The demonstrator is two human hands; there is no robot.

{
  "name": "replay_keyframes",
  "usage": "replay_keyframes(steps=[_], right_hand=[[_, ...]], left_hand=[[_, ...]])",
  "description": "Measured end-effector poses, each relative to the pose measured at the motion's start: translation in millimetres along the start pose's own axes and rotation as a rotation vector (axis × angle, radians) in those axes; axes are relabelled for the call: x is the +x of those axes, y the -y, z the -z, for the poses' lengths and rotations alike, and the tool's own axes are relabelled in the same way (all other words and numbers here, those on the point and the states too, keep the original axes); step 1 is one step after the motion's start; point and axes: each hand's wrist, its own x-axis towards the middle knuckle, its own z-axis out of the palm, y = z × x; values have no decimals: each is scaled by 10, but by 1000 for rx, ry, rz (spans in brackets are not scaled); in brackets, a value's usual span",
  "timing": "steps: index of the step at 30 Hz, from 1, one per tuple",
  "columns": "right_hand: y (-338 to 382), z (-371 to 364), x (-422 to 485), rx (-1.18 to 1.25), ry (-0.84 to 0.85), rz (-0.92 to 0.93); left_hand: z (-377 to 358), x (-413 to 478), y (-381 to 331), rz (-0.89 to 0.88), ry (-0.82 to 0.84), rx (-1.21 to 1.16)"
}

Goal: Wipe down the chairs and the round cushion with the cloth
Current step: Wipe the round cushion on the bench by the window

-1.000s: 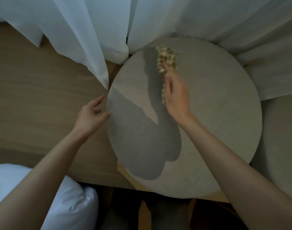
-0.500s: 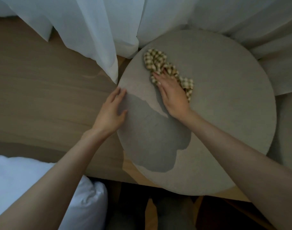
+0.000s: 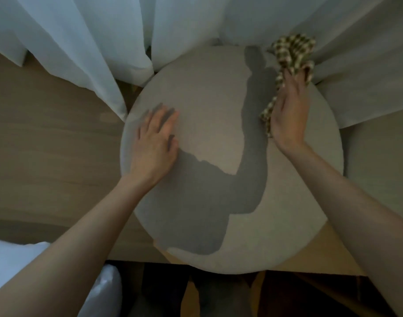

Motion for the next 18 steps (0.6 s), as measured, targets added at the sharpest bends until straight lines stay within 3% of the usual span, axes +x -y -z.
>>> replay_keyframes(steps=[6,10,13,18], right_hand=[[-828,-8,213,-250,95,-179],[-723,-176,111,-159,-25,-172],[-555,-195,27,18,19,-95],[196,-491,-455,148,263,169]], left_hand=[[-170,286,-157,185,99,76],[-87,178,-54,233,48,79],[-11,39,23,287,-32,9],[76,-101,142,316,-123,-180]])
